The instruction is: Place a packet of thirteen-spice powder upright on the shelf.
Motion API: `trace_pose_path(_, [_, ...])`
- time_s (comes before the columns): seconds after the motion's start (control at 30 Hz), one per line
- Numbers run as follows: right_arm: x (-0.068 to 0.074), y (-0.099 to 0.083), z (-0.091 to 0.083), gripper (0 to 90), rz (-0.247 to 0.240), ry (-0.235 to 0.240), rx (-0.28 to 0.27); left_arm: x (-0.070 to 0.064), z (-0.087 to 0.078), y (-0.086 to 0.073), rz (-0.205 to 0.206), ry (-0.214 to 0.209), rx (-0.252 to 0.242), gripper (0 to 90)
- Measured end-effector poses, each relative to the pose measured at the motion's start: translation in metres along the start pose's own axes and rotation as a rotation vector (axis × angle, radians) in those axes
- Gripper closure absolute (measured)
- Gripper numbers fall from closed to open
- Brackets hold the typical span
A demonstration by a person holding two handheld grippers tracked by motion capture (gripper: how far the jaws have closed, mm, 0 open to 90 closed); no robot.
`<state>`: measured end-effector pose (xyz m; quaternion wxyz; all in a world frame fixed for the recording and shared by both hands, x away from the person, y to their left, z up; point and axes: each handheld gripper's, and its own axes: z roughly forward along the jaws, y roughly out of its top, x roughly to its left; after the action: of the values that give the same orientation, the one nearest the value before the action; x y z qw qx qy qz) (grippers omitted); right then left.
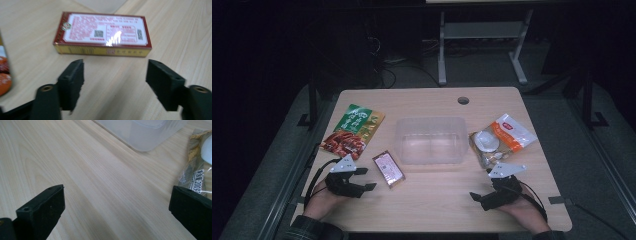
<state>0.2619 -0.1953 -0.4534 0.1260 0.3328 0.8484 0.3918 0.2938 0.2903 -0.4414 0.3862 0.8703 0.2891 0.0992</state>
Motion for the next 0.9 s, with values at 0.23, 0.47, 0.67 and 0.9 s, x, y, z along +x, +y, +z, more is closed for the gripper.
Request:
trace_pose_path(0.23, [0.001, 0.0, 0.001, 0.0, -0.003, 0.006, 0.008, 0.009, -0.004, 0.009, -0.033, 0.022, -0.021, 62.4])
trace_pose_path(0.47, [0.001, -0.001, 0.001, 0.0, -0.001, 0.005, 0.006, 0.018, -0.006, 0.016, -0.053, 0.017, -0.021, 89.1])
trace_pose_path(0.67, [0.002, 0.0, 0.002, 0.0, -0.009, 0.008, 0.003, 0.028, -0.002, 0.021, -0.089, 0.055, -0.018, 89.8])
trace_pose_path(0.9, [0.003, 0.0, 0.003, 0.0, -0.024, 0.015, 0.005, 0.042, 0.003, 0.026, -0.093, 0.099, -0.01, 89.8])
